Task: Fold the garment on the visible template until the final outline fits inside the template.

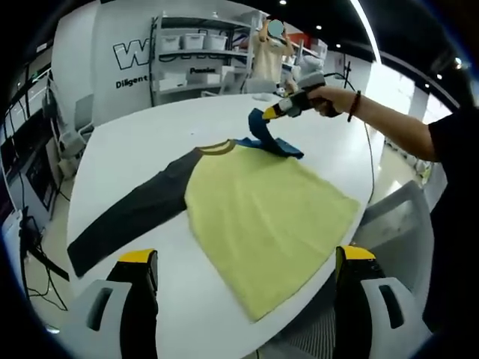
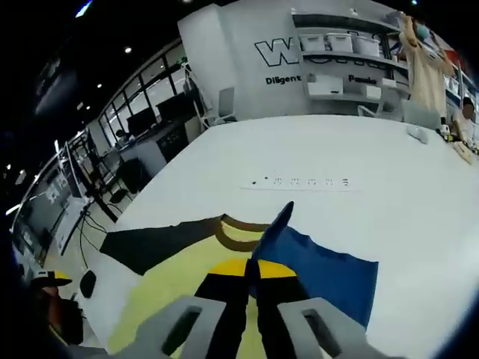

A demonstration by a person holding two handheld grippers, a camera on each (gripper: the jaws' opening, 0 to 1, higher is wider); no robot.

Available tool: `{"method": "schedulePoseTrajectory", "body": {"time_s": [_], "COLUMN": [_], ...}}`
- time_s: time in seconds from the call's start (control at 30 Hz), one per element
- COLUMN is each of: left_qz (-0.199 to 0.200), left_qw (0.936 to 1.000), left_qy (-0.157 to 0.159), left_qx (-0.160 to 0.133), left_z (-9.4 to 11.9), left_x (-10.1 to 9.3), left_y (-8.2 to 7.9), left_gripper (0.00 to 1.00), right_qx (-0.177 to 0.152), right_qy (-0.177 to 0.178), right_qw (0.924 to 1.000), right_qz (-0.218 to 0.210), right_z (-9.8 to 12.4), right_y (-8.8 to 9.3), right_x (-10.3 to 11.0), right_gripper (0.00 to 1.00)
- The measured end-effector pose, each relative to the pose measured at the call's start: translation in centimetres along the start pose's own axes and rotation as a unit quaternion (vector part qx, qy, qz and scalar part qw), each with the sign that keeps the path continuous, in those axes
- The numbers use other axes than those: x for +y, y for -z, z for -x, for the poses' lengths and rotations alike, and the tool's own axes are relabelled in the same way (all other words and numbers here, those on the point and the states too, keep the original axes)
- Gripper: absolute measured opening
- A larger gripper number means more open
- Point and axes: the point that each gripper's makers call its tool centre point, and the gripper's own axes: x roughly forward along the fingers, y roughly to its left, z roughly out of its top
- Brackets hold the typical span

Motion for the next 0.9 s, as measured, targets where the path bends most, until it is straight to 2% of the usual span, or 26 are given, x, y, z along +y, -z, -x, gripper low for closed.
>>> {"method": "schedulePoseTrajectory", "body": {"time_s": [0.2,0.23,0.3,0.43,0.7,0.9], "left_qz": [-0.002,0.0,0.001,0.006,0.009,0.001], "left_qw": [1.0,1.0,1.0,1.0,1.0,1.0], "left_qy": [0.0,0.001,0.0,0.0,-0.003,0.006], "left_qx": [-0.004,-0.002,-0.003,-0.003,-0.003,0.001], "left_z": [0.1,0.2,0.2,0.3,0.4,0.2], "left_x": [0.1,0.1,0.2,0.2,0.5,0.0], "left_y": [-0.1,0.0,0.1,0.3,0.5,0.9], "left_gripper": [0.99,0.99,0.99,0.99,0.99,0.99], "right_qx": [0.001,0.004,0.007,0.012,0.013,0.022], "right_qy": [-0.012,-0.021,-0.026,-0.036,-0.057,-0.078], "right_qw": [0.9999,0.9996,0.9994,0.9986,0.9971,0.9954], "right_qz": [0.012,0.019,0.021,0.036,0.049,0.051], "right_z": [-1.0,-1.3,-1.8,-3.1,-4.4,-5.4], "right_y": [0.3,0.7,1.0,1.1,1.1,2.0], "right_x": [3.0,4.3,5.5,7.2,10.0,12.5], "right_gripper": [0.0,0.0,0.0,0.0,0.0,0.0]}}
